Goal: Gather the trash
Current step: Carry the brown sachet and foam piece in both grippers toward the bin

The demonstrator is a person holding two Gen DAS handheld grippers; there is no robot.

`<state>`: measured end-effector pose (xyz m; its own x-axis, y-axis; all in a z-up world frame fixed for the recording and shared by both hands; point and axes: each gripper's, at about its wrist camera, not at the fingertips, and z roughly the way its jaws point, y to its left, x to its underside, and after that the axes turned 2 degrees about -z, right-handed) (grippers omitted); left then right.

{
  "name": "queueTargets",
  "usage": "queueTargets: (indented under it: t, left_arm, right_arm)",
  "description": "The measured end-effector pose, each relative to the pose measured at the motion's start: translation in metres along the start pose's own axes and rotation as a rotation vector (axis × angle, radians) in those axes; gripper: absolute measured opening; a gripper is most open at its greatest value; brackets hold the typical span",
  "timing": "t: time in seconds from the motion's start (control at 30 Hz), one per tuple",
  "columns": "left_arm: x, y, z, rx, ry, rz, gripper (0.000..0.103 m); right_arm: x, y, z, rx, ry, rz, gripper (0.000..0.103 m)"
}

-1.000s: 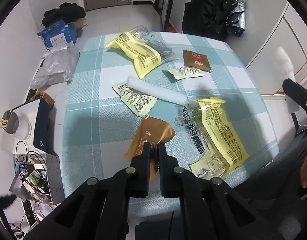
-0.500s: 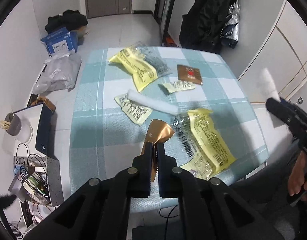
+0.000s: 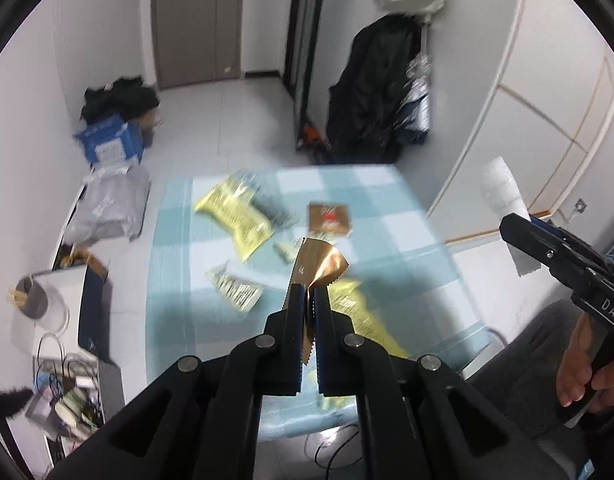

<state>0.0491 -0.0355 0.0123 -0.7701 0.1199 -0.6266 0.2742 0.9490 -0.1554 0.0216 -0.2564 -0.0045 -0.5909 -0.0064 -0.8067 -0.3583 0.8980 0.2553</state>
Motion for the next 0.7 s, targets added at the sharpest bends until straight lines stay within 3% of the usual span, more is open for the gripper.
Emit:
queueTargets:
  t: [0.4,0.7]
  left_arm:
    - [-0.055,-0.104,-0.044,0.161,-0.14,0.175,0.001]
    - [-0.073,-0.197,-0.037,0.286,-0.111,0.329,0.001]
  right_arm:
    - [-0.037,-0.053,-0.116,0.115,-0.2,0.071,0.039]
    - [-0.008,-0.121,-0.192,0.288,-0.221,0.195,0.039]
